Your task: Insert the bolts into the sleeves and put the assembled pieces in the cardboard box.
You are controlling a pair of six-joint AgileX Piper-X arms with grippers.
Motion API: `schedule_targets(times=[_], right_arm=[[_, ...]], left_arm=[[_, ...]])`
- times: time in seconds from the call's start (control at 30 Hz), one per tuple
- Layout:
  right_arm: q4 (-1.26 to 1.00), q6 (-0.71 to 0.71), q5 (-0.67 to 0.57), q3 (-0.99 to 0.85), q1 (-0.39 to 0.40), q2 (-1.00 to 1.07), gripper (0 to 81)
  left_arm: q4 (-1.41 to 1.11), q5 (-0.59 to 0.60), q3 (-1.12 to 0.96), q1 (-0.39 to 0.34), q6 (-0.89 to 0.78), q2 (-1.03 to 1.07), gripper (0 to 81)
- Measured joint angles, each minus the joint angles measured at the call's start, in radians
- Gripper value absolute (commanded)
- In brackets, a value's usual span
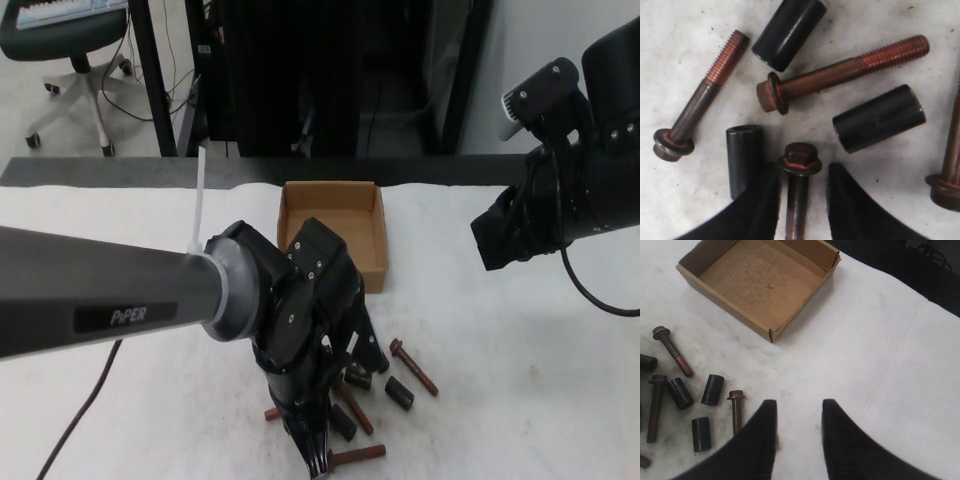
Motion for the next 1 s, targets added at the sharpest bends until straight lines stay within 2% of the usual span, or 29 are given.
schedule_targets(times=[0.03,0.07,0.1,0.43,0.6,0.7,0.73,0.8,1.0], right_arm=[[0.0,0.0,0.0,0.0,0.0,0.0,29.8],[0.0,0.0,0.0,0.0,0.0,0.0,29.8],[0.0,0.0,0.0,0.0,0.0,0.0,29.8],[0.004,0.0,0.0,0.0,-0.007,0.0,29.8],[0.035,0.0,0.002,0.0,-0.06,0.0,29.8],[0.073,0.0,0.002,0.0,-0.119,0.0,29.8],[0.085,0.0,-0.001,0.0,-0.135,0.0,29.8],[0.097,0.0,-0.002,0.0,-0.15,-0.002,29.8],[0.114,0.0,-0.011,0.0,-0.201,-0.001,29.8]], left_arm=[[0.0,-0.003,0.0,0.0,0.014,0.004,5.4],[-0.001,-0.004,0.0,0.0,0.027,0.007,1.0],[-0.001,-0.006,-0.002,0.0,0.041,0.009,0.2],[0.03,-0.05,-0.014,-0.008,0.098,0.017,0.2],[0.049,-0.055,0.005,0.0,0.023,-0.038,0.2],[0.01,0.063,0.019,0.015,-0.11,-0.132,0.2],[-0.017,0.159,0.026,0.026,-0.218,-0.205,0.2],[-0.113,0.241,0.061,0.04,-0.336,-0.284,0.2],[-0.397,0.365,0.273,0.115,-0.537,-0.444,0.2]])
